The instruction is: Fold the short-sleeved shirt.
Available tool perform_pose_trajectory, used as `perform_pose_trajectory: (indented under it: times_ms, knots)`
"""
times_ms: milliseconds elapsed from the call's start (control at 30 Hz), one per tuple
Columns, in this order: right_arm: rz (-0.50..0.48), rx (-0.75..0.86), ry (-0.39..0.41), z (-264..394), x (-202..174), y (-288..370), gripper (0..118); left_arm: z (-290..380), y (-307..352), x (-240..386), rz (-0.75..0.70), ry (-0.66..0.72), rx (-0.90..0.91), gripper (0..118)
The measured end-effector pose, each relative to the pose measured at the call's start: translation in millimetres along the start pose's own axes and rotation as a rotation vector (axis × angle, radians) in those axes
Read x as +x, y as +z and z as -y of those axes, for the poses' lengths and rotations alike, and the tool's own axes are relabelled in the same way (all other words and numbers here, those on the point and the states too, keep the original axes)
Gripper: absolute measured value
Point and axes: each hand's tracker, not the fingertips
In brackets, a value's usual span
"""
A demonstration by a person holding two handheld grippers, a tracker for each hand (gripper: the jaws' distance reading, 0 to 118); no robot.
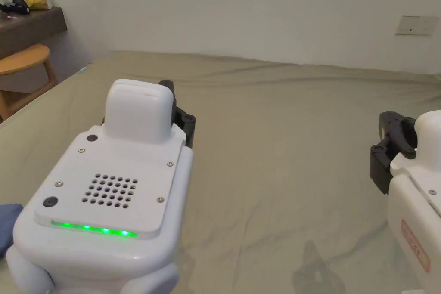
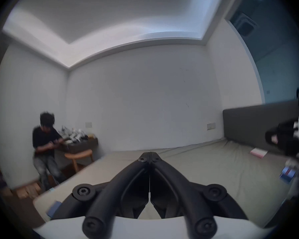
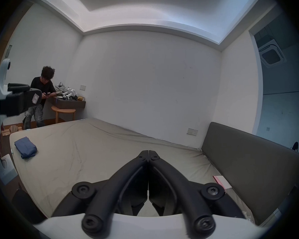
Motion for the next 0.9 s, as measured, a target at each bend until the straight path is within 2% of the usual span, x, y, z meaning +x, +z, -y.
perform_pose_trajectory:
  times_ms: [67,167,267,500,900]
  knots:
    - [0.013,-0.002,-0.006,9.7,4.4,1.9,1,6.6,9.5,15.8,-0.020,-0.093,0.008,0]
    - [0.004,-0.030,-0.005,10.5,-4.4,6.1,2,13.1,7.2,19.9,0.116,0.034,-0.048,0]
    - [0.011,-0.038,0.002,9.6,-11.7,8.6,1,13.2,4.7,24.0,0.090,0.010,-0.056,0]
    - [0.001,-0.020,-0.007,5.0,-22.0,14.2,1,10.2,6.1,26.8,0.064,0.067,-0.042,0]
    - [0.019,-0.007,-0.016,6.2,-14.5,12.4,1,9.5,6.4,28.7,0.042,0.062,-0.033,0]
